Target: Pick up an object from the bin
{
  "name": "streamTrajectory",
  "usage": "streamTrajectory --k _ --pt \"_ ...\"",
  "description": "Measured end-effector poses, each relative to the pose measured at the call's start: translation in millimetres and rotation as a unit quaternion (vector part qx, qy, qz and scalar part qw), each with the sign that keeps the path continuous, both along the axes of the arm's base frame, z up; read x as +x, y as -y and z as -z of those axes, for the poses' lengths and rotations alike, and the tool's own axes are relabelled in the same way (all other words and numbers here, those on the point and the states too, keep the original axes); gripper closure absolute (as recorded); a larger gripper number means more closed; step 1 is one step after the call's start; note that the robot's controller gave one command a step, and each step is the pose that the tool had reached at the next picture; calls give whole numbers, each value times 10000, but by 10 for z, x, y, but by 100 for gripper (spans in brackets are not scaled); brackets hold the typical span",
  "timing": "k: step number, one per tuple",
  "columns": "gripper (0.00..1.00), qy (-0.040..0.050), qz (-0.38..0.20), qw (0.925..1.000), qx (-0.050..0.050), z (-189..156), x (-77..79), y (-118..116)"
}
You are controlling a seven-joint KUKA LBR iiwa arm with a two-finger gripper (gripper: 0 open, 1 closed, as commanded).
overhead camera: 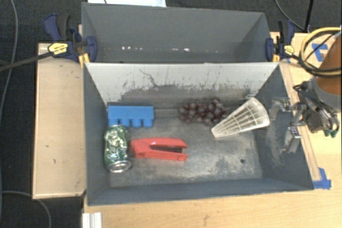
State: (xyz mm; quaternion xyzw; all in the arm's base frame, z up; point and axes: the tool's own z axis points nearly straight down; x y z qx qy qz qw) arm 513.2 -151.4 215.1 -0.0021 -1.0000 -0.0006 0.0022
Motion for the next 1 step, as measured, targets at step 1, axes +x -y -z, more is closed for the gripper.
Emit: streamTrajectory --k 1 --pt "0 40 -24 10000 -10 -46 15 -8"
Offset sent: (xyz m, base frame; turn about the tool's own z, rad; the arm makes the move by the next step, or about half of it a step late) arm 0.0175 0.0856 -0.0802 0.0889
